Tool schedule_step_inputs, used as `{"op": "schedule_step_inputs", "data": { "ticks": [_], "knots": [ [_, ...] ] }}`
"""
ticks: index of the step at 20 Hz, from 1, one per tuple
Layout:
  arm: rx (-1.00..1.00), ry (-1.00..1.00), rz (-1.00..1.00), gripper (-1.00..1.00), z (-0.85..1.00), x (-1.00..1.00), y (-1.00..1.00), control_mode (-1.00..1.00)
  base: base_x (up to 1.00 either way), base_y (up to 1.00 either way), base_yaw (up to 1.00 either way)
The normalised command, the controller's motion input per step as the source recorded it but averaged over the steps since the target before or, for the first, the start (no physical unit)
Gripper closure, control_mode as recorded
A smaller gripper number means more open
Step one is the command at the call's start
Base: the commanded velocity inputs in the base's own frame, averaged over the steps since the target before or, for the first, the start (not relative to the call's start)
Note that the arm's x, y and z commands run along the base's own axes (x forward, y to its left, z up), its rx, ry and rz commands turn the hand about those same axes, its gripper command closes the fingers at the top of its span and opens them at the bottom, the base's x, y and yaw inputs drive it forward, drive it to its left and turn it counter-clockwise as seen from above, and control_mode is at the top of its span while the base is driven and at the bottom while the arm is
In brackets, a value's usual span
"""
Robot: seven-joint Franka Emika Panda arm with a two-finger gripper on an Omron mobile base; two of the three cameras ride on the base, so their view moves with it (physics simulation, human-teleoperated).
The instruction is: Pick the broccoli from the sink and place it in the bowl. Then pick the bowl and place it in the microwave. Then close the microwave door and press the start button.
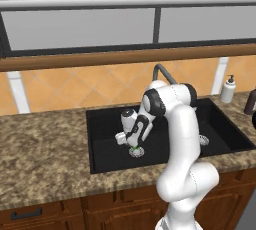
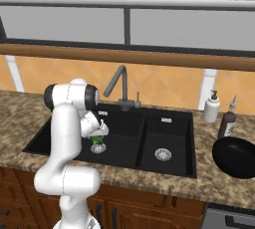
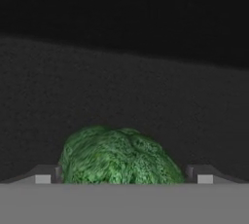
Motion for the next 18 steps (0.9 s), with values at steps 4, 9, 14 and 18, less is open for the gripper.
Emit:
{"op": "schedule_step_inputs", "data": {
  "ticks": [4,9,14,18],
  "knots": [
    [0.0,0.0,0.09,-1.0,-0.31,-0.1,-0.25,-1.0,0.0,0.0,0.0],
    [0.0,0.0,0.13,1.0,-0.45,-0.33,-0.53,-1.0,0.0,0.0,0.0],
    [0.0,0.0,0.13,1.0,-0.26,-0.46,-0.53,-1.0,0.0,0.0,0.0],
    [0.06,-0.15,0.04,1.0,0.31,-0.69,0.04,-1.0,0.0,0.0,0.0]
  ]
}}
